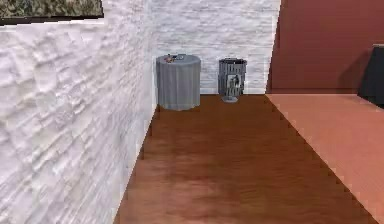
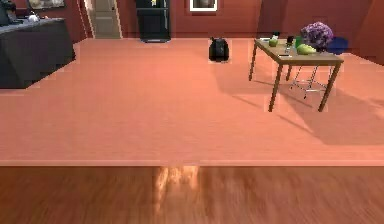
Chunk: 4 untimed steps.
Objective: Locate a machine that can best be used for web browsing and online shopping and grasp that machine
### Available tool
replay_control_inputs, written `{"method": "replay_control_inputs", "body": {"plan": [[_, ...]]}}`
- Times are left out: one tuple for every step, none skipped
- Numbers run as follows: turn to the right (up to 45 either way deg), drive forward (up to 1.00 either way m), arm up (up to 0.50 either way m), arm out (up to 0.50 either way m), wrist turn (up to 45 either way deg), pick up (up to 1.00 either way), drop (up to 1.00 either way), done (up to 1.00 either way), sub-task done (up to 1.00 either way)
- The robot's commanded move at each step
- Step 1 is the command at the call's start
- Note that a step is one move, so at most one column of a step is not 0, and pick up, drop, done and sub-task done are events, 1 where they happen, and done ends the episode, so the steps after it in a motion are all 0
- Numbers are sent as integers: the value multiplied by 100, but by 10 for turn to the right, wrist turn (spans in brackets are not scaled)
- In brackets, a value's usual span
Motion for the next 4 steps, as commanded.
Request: {"method": "replay_control_inputs", "body": {"plan": [[450,0,0,0,0,0,0,0,0],[450,0,0,0,0,0,0,0,0],[0,5,0,0,0,0,0,0,0],[450,0,0,0,0,0,0,0,0]]}}
